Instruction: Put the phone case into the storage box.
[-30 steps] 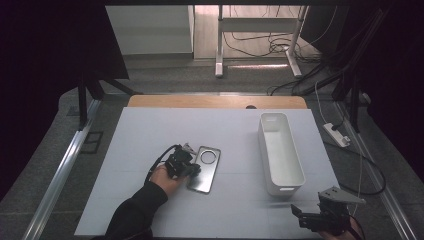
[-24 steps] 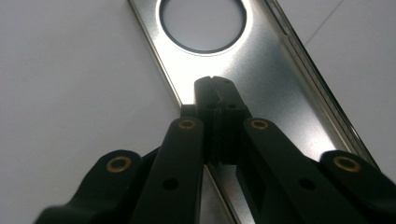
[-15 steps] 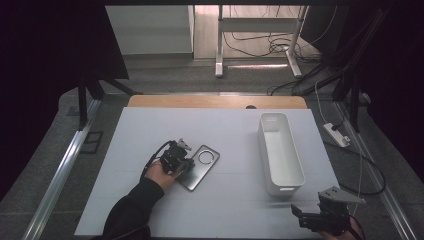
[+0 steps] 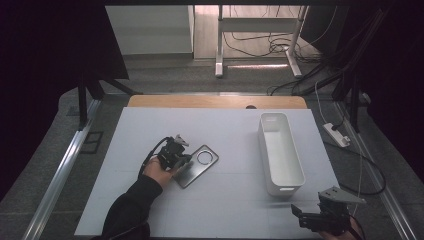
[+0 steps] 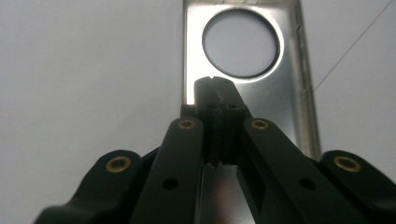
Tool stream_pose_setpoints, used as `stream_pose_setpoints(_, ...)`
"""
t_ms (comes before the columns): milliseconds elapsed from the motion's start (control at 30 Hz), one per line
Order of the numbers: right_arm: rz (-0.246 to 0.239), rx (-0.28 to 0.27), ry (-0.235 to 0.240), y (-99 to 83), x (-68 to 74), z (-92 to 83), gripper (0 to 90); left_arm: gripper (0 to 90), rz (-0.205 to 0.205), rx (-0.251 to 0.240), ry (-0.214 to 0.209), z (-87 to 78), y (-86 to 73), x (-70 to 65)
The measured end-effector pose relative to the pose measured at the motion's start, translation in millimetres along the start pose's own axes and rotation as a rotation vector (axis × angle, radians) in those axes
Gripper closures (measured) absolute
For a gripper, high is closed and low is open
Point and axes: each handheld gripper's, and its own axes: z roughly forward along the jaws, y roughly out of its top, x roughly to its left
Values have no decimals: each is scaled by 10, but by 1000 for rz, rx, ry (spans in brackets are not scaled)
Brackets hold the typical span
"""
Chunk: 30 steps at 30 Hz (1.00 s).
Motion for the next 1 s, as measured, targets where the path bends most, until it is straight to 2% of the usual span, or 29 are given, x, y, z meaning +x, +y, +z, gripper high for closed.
stream_pose_setpoints(200, 0, 0, 0, 0, 0, 0, 0, 863, 3, -17, -14, -112, 29, -55)
stream_pose_setpoints(300, -2, 0, 0, 0, 1, 0, 0, 822, -6, -19, -11, -144, 32, -48)
stream_pose_setpoints(400, -1, 0, 0, 0, 0, 0, 0, 693, -11, -21, 7, -188, 38, -25)
stream_pose_setpoints(433, 0, 0, 0, 0, 0, -1, 0, 615, -11, -28, 18, -203, 36, -9)
stream_pose_setpoints(567, -1, 0, 0, 0, 0, -1, 0, 422, -27, -35, 18, -247, 9, 62)
stream_pose_setpoints(667, -2, -1, 0, 0, 1, -1, 0, 369, -39, -40, 16, -276, -14, 109)
stream_pose_setpoints(733, -4, 1, 0, 0, 2, -2, 0, 275, -52, -32, 8, -298, -27, 145)
stream_pose_setpoints(833, -4, 0, -1, 0, 1, -3, 0, 204, -60, -24, 3, -324, -54, 179)
stream_pose_setpoints(933, -3, 0, 2, 0, 2, 0, 0, 141, -75, -28, 0, -349, -82, 213)
stream_pose_setpoints(1000, -4, 0, 2, 0, 2, 0, 0, 129, -72, -29, -1, -353, -91, 221)
